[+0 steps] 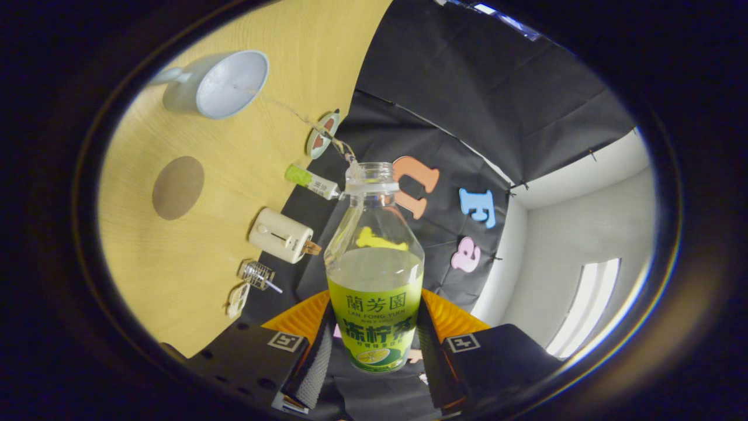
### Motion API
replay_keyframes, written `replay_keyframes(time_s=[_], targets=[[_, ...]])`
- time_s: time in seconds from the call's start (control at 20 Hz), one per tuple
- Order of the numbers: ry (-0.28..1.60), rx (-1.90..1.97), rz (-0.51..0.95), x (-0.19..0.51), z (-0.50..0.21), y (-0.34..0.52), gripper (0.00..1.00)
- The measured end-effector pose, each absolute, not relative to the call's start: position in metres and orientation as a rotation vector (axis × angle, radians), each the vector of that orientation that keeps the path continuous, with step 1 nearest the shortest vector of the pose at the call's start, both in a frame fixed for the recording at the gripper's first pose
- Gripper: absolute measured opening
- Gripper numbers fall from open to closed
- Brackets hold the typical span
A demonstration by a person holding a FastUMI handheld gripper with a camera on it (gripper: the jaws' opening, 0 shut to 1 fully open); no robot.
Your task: Take the bottle from table, then pour the juice into the cup, finally place the bottle on the coaster
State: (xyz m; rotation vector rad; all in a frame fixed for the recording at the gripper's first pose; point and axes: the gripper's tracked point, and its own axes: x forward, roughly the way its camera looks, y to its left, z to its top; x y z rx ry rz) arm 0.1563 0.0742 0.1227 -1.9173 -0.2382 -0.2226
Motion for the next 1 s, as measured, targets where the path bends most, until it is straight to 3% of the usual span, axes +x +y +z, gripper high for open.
replay_keyframes(time_s=[1.0], targets=[[-0.348, -2.041, -0.212, 0.155, 0.125, 0.103, 0.74]])
